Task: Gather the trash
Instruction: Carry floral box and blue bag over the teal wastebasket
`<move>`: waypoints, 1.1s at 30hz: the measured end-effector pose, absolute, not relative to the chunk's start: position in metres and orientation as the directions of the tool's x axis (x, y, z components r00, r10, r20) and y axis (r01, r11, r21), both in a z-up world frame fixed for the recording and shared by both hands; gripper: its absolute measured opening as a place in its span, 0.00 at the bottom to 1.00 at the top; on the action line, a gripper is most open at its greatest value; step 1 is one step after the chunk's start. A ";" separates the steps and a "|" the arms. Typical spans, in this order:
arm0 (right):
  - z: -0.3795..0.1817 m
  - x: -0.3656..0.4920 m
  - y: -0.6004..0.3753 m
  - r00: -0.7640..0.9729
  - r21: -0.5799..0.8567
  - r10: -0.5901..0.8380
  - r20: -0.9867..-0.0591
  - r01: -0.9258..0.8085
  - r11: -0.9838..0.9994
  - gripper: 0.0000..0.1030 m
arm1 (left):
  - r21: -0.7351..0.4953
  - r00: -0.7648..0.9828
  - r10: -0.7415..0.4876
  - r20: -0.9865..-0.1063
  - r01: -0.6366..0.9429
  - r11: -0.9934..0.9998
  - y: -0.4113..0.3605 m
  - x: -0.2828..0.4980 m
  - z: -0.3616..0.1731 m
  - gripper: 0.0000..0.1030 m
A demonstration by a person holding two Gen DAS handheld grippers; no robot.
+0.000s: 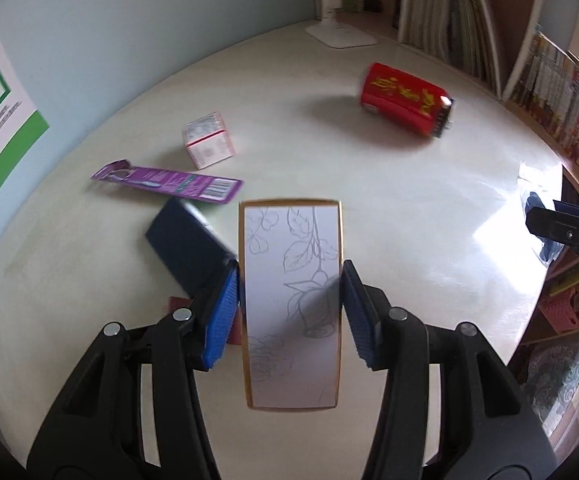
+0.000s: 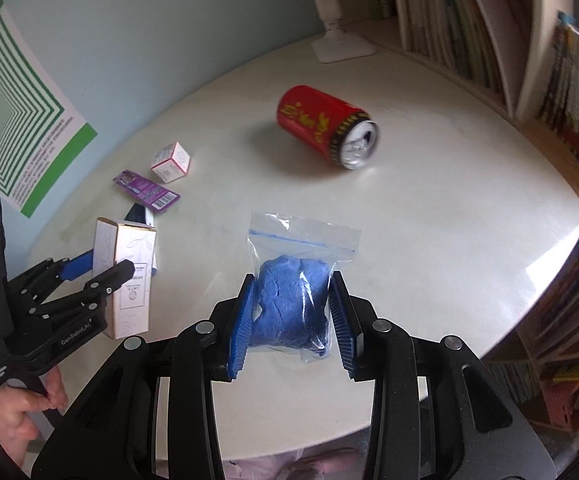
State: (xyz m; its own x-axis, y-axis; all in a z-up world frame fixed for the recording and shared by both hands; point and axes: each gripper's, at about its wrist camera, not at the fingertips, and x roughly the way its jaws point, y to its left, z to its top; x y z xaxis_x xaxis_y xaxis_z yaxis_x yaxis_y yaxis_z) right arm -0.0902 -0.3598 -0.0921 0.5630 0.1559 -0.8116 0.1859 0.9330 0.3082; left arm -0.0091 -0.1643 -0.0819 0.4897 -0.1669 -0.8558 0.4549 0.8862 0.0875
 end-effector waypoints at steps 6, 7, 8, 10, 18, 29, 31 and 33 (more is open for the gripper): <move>-0.091 -0.161 -0.409 0.580 0.316 0.074 -0.811 0.328 0.890 0.36 | 0.054 0.446 -0.268 -0.854 0.589 0.807 -0.229 -0.051 -0.088 0.45; -0.092 -0.172 -0.415 0.582 0.320 0.064 -0.811 0.350 0.881 0.37 | 0.060 0.447 -0.272 -0.852 0.601 0.797 -0.236 -0.056 -0.090 0.45; -0.093 -0.183 -0.422 0.583 0.323 0.050 -0.811 0.374 0.870 0.36 | 0.061 0.444 -0.282 -0.850 0.615 0.786 -0.244 -0.062 -0.091 0.44; -0.094 -0.200 -0.430 0.585 0.331 0.035 -0.810 0.408 0.851 0.36 | 0.046 0.425 -0.304 -0.853 0.640 0.767 -0.255 -0.071 -0.092 0.44; -0.095 -0.268 -0.455 0.584 0.335 -0.035 -0.811 0.512 0.791 0.37 | 0.057 0.387 -0.363 -0.848 0.747 0.662 -0.293 -0.120 -0.092 0.44; -0.118 -0.364 -0.477 0.547 0.356 -0.094 -0.832 0.656 0.666 0.36 | 0.033 0.274 -0.438 -0.856 0.875 0.483 -0.352 -0.196 -0.094 0.44; -0.127 -0.380 -0.477 0.533 0.358 -0.096 -0.840 0.679 0.642 0.36 | 0.035 0.250 -0.433 -0.866 0.894 0.446 -0.362 -0.211 -0.100 0.44; -0.136 -0.396 -0.478 0.524 0.366 -0.092 -0.847 0.698 0.615 0.36 | 0.044 0.231 -0.424 -0.876 0.912 0.408 -0.371 -0.227 -0.108 0.44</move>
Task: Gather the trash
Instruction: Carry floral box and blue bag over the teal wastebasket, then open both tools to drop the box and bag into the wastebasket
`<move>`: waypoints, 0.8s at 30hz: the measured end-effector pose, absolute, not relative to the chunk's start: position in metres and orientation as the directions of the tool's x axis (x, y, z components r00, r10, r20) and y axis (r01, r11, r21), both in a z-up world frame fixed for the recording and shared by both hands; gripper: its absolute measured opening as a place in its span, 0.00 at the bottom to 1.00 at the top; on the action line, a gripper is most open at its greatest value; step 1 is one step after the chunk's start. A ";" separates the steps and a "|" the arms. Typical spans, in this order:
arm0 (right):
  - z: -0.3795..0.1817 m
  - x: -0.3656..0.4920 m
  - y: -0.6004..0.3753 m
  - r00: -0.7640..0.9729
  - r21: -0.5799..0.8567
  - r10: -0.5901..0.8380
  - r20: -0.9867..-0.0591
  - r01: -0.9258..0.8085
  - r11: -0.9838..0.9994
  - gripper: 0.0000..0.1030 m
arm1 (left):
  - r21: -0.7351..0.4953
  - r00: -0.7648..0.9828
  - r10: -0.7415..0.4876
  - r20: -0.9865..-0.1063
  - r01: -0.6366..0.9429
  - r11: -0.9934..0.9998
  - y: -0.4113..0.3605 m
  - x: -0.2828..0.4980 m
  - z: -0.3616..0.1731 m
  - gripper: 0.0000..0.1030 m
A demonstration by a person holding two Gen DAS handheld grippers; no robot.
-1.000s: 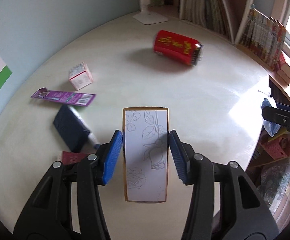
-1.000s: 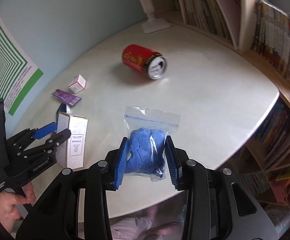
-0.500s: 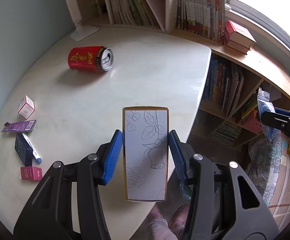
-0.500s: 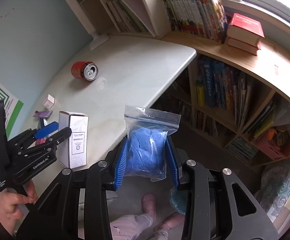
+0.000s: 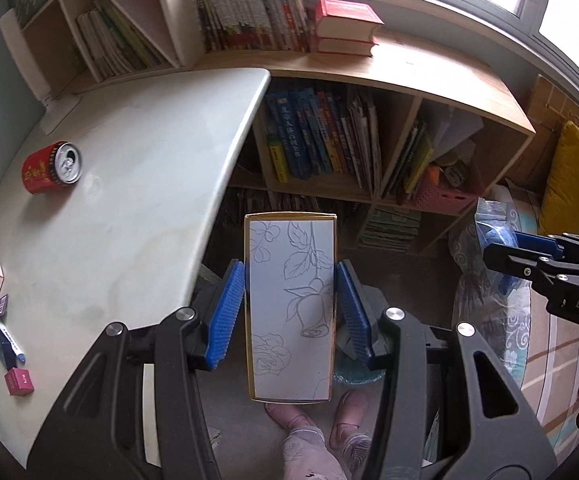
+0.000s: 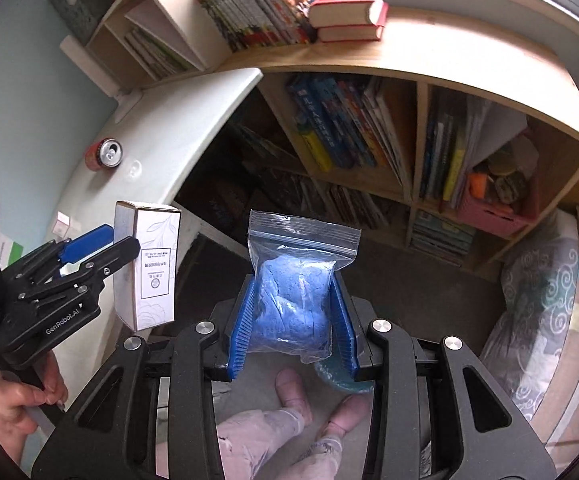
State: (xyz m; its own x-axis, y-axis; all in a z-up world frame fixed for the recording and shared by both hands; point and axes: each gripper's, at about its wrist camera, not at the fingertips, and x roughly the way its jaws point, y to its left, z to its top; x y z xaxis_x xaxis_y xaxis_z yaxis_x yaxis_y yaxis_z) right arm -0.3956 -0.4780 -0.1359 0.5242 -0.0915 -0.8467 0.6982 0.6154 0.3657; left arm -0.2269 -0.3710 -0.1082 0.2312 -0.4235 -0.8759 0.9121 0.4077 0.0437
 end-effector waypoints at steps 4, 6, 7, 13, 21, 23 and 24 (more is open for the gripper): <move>-0.158 -0.425 -0.476 0.498 0.375 -0.074 -0.864 0.734 0.567 0.37 | 0.043 0.186 -0.397 -0.899 0.939 0.342 -0.386 -0.254 -0.128 0.44; -0.169 -0.436 -0.475 0.485 0.378 -0.060 -0.872 0.747 0.547 0.36 | 0.047 0.171 -0.379 -0.910 0.948 0.314 -0.392 -0.266 -0.140 0.44; -0.175 -0.440 -0.474 0.479 0.379 -0.053 -0.876 0.752 0.539 0.37 | 0.048 0.163 -0.371 -0.914 0.952 0.301 -0.394 -0.271 -0.145 0.44; -0.222 -0.460 -0.472 0.446 0.392 0.008 -0.895 0.778 0.491 0.37 | 0.033 0.110 -0.312 -0.944 0.970 0.242 -0.408 -0.297 -0.186 0.44; -0.287 -0.474 -0.465 0.431 0.430 0.094 -0.897 0.806 0.407 0.37 | 0.015 0.060 -0.229 -0.972 0.981 0.194 -0.419 -0.322 -0.240 0.44; -0.303 -0.477 -0.463 0.433 0.441 0.114 -0.894 0.810 0.385 0.36 | 0.018 0.057 -0.208 -0.977 0.983 0.183 -0.421 -0.326 -0.254 0.43; -0.309 -0.477 -0.463 0.431 0.443 0.121 -0.894 0.813 0.378 0.36 | 0.015 0.051 -0.198 -0.979 0.984 0.179 -0.422 -0.327 -0.260 0.43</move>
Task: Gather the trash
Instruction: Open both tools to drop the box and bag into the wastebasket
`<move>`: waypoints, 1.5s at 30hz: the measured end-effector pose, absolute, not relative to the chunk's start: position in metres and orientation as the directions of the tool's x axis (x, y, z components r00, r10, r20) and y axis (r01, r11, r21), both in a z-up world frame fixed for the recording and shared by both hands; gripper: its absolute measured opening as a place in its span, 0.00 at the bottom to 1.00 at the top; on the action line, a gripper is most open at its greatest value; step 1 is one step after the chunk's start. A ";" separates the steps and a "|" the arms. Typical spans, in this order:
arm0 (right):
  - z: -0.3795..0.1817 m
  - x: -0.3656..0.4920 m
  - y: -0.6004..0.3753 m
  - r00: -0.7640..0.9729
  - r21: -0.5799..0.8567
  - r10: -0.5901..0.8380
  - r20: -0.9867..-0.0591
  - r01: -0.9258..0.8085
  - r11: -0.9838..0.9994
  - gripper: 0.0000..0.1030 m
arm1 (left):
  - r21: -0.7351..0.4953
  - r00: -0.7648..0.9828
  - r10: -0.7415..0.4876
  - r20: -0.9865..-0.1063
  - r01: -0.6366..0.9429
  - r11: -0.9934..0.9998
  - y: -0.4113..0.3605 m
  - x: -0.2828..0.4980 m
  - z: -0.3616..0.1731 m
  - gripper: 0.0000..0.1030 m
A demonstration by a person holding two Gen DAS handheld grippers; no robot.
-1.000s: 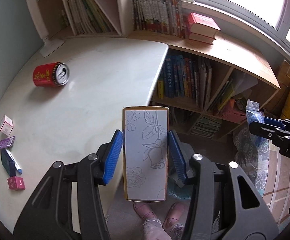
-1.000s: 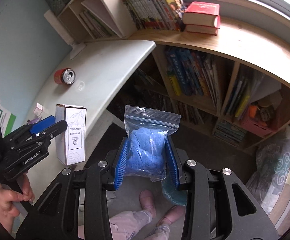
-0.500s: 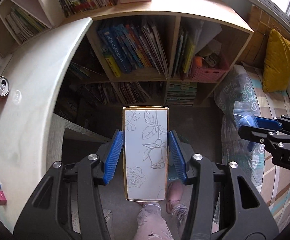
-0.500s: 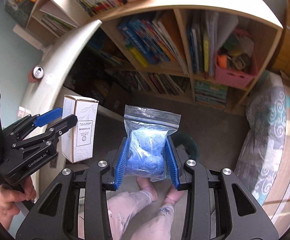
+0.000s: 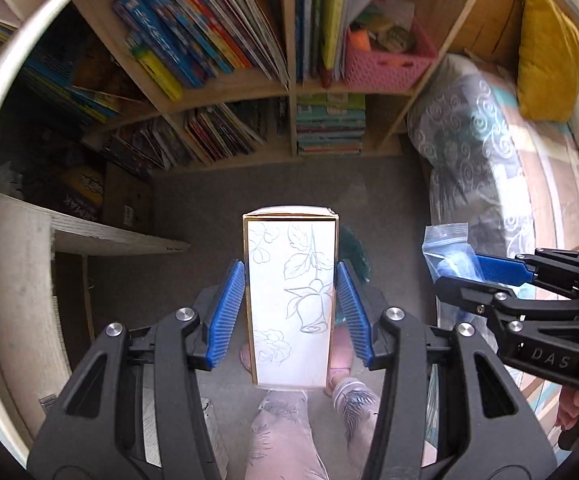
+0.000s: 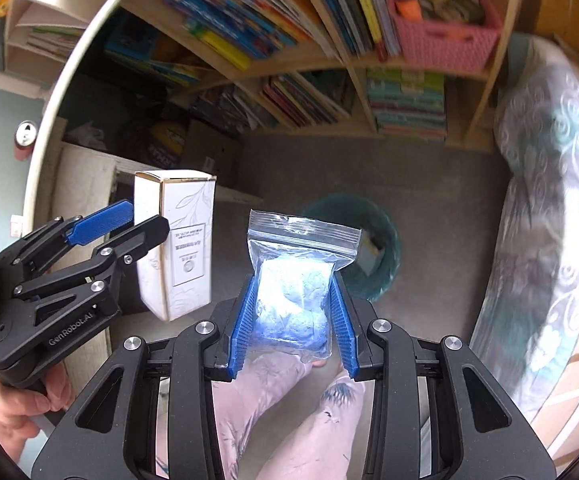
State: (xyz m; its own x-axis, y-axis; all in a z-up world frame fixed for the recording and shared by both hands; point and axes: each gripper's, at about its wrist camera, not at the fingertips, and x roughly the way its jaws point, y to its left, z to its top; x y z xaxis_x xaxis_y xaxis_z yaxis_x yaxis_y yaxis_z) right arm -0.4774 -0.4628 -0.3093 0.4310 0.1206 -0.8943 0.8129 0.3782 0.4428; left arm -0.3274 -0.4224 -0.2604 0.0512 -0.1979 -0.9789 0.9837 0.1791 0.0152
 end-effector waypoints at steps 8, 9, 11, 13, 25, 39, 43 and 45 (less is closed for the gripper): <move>-0.356 -0.474 -0.467 0.427 0.468 0.192 -0.884 0.820 0.330 0.41 | 0.032 0.050 -0.123 -0.991 0.989 0.145 -0.431 -0.334 -0.306 0.43; -0.363 -0.473 -0.468 0.432 0.483 0.218 -0.875 0.817 0.315 0.49 | 0.043 0.058 -0.108 -0.992 0.989 0.141 -0.431 -0.334 -0.310 0.44; -0.368 -0.474 -0.473 0.416 0.462 0.205 -0.886 0.833 0.305 0.67 | 0.086 0.100 -0.086 -0.991 0.985 0.149 -0.430 -0.333 -0.317 0.64; -0.371 -0.475 -0.476 0.434 0.479 0.210 -0.876 0.830 0.286 0.67 | 0.082 0.097 -0.085 -0.992 0.984 0.158 -0.428 -0.330 -0.319 0.67; -0.362 -0.482 -0.490 0.436 0.477 0.196 -0.878 0.826 0.300 0.67 | 0.089 0.105 -0.083 -0.991 0.979 0.185 -0.420 -0.317 -0.314 0.68; -0.293 -0.463 -0.489 0.513 0.554 0.222 -0.829 0.699 0.452 0.69 | 0.073 0.113 -0.159 -0.981 0.969 0.236 -0.399 -0.286 -0.248 0.90; -0.252 -0.435 -0.483 0.551 0.581 0.241 -0.799 0.602 0.548 0.76 | 0.086 0.145 -0.205 -0.968 0.958 0.273 -0.381 -0.266 -0.212 0.93; -0.229 -0.416 -0.480 0.573 0.595 0.257 -0.778 0.542 0.593 0.79 | 0.079 0.149 -0.219 -0.964 0.951 0.299 -0.370 -0.252 -0.194 0.93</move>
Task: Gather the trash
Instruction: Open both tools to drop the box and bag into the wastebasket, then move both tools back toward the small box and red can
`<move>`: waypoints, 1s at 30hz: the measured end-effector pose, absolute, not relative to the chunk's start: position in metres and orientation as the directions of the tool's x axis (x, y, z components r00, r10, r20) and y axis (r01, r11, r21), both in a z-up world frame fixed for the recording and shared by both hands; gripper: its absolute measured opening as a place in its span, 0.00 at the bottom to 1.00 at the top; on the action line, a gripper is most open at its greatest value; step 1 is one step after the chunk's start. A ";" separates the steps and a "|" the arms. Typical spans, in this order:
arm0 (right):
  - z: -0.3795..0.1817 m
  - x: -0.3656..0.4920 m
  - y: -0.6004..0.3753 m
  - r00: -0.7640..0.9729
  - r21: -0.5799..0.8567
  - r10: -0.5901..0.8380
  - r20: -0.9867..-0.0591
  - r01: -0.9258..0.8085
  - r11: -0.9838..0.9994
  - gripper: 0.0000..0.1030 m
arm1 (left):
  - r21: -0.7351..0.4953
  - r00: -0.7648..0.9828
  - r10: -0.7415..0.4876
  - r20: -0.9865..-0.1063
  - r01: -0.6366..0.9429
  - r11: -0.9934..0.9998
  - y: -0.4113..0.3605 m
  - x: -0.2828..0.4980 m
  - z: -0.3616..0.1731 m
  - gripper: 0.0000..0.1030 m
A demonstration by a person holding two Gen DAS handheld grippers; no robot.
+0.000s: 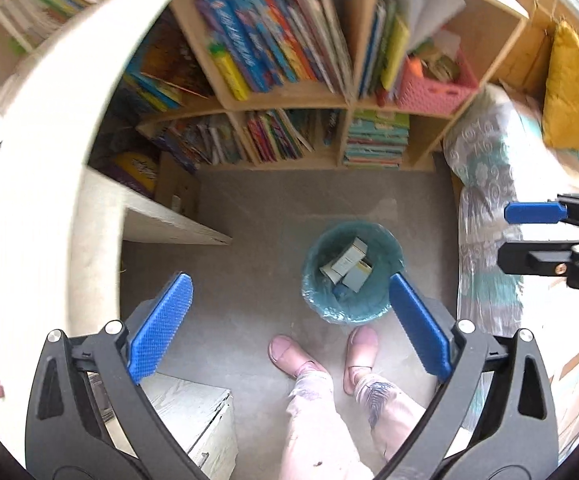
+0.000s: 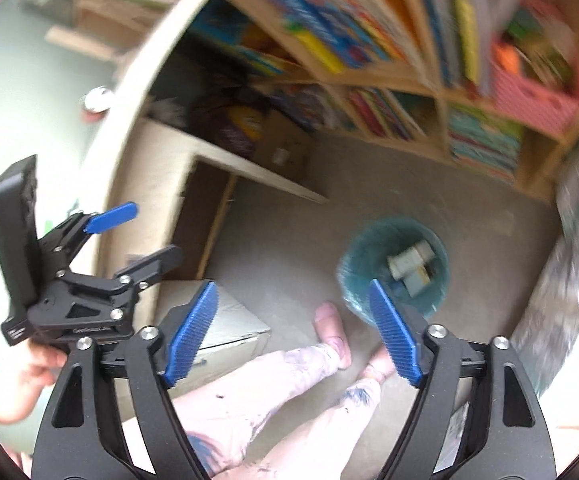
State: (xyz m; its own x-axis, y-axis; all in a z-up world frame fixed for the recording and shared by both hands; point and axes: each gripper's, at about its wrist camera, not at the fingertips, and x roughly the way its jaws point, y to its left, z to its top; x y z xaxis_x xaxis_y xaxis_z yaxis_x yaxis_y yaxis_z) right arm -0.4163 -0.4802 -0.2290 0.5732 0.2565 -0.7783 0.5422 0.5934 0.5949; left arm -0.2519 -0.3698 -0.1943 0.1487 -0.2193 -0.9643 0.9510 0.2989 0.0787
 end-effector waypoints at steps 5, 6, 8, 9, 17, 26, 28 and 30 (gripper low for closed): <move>-0.173 -0.362 -0.466 0.589 0.538 0.232 -0.774 0.419 0.732 0.83 | 0.044 0.149 -0.244 -0.958 0.921 0.388 -0.335 -0.211 -0.158 0.93; -0.163 -0.348 -0.461 0.589 0.515 0.223 -0.777 0.392 0.762 0.83 | 0.047 0.160 -0.244 -0.956 0.910 0.412 -0.327 -0.203 -0.152 0.93; -0.147 -0.326 -0.453 0.592 0.492 0.224 -0.775 0.341 0.801 0.84 | 0.060 0.194 -0.252 -0.948 0.888 0.455 -0.311 -0.188 -0.139 0.93; -0.139 -0.312 -0.449 0.594 0.481 0.230 -0.771 0.308 0.821 0.84 | 0.068 0.210 -0.256 -0.944 0.879 0.472 -0.303 -0.182 -0.133 0.93; -0.107 -0.226 -0.415 0.615 0.377 0.194 -0.764 0.181 0.908 0.86 | 0.151 0.348 -0.238 -0.907 0.796 0.586 -0.243 -0.131 -0.106 0.93; -0.086 -0.138 -0.374 0.592 0.360 0.275 -0.757 0.027 0.933 0.86 | 0.124 0.392 -0.188 -0.901 0.647 0.753 -0.168 -0.056 -0.094 0.93; -0.082 -0.118 -0.363 0.591 0.352 0.288 -0.754 -0.007 0.936 0.86 | 0.125 0.403 -0.172 -0.899 0.611 0.782 -0.151 -0.042 -0.090 0.93; -0.081 -0.100 -0.353 0.586 0.343 0.298 -0.754 -0.036 0.939 0.86 | 0.119 0.412 -0.162 -0.897 0.578 0.807 -0.138 -0.028 -0.087 0.93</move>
State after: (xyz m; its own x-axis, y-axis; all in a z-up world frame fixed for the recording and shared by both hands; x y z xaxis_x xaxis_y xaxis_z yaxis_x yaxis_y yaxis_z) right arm -0.1004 -0.3529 -0.0808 0.5857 0.2979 -0.7538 -0.0362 0.9387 0.3429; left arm -0.0281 -0.1376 -0.0873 0.4120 -0.1622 -0.8966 0.5779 0.8073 0.1195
